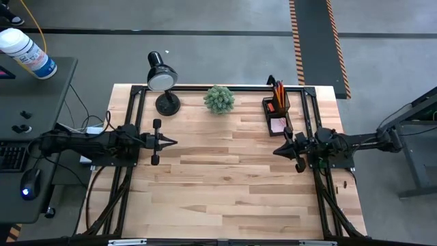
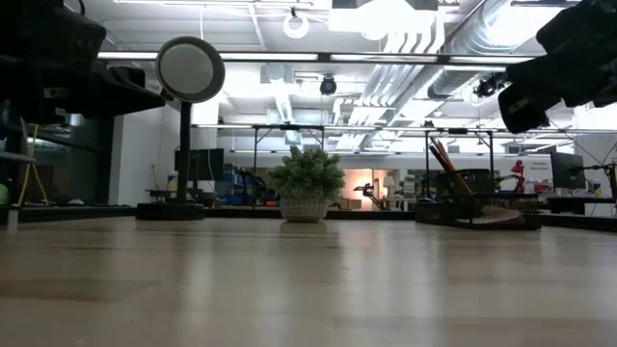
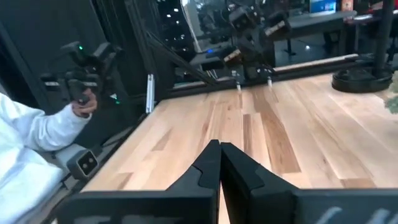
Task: Pick and place office supplies into organizer
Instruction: Return to Home Position
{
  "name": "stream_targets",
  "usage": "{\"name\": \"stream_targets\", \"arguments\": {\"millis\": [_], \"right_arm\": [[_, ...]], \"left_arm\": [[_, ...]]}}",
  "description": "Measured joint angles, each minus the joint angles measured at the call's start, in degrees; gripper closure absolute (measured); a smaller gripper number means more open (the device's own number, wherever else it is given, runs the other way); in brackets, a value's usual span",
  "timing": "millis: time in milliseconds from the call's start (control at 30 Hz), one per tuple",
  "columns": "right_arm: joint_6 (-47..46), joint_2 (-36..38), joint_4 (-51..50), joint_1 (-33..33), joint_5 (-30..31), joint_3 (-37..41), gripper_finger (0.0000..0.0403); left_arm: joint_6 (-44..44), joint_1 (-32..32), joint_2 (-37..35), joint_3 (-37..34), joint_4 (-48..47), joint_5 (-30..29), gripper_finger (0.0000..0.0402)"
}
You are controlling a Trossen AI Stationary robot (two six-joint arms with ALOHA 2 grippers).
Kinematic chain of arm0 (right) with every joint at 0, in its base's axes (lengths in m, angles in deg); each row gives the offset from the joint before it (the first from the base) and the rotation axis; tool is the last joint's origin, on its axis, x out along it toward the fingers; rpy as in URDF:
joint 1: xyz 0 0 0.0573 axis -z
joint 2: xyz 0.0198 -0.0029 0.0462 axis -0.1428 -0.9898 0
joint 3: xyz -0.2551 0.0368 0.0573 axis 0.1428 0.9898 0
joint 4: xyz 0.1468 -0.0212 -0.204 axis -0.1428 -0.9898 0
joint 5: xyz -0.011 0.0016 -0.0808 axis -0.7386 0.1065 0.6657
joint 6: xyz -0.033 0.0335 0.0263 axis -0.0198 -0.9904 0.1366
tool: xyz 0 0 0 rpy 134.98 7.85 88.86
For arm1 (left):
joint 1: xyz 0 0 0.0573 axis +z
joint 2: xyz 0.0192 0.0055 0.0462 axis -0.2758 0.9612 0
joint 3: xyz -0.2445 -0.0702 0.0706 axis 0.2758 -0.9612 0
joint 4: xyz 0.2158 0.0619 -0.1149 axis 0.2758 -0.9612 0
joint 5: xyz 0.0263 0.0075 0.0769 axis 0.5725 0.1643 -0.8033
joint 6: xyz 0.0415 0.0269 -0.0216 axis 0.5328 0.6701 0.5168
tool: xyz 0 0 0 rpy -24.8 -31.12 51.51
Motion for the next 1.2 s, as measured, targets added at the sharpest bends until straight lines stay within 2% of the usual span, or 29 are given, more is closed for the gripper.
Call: {"name": "stream_targets", "arguments": {"millis": [167,300,567,900,1000,1100,1200], "right_arm": [[1.5,6.5,-4.2,0.0,-1.1,0.0,0.0402],[4.2,11.2,-7.0,0.0,2.3,0.0,0.0401],[6.9,10.9,-7.5,0.0,2.0,0.0,0.0402],[5.4,10.6,-7.7,-1.6,2.2,0.0,0.0401],[5.4,10.6,-7.8,-1.9,2.2,-0.1,0.0398],[5.4,10.6,-7.8,-1.9,2.2,-0.1,0.0401],[5.8,10.6,-7.8,-1.9,2.2,-0.1,0.0401]], "left_arm": [[0.0,0.0,0.0,0.0,0.0,0.2,0.0401],[0.0,0.0,0.0,0.0,0.0,0.2,0.0401],[0.0,0.0,0.0,0.0,0.1,0.6,0.0401],[-0.1,0.0,0.0,0.0,0.0,0.6,0.0401],[-4.6,0.0,0.0,0.0,1.5,1.3,0.0401],[-14.5,0.0,0.0,0.0,5.1,1.9,0.0401],[-18.3,0.0,0.0,0.0,6.0,0.1,0.0401]]}}
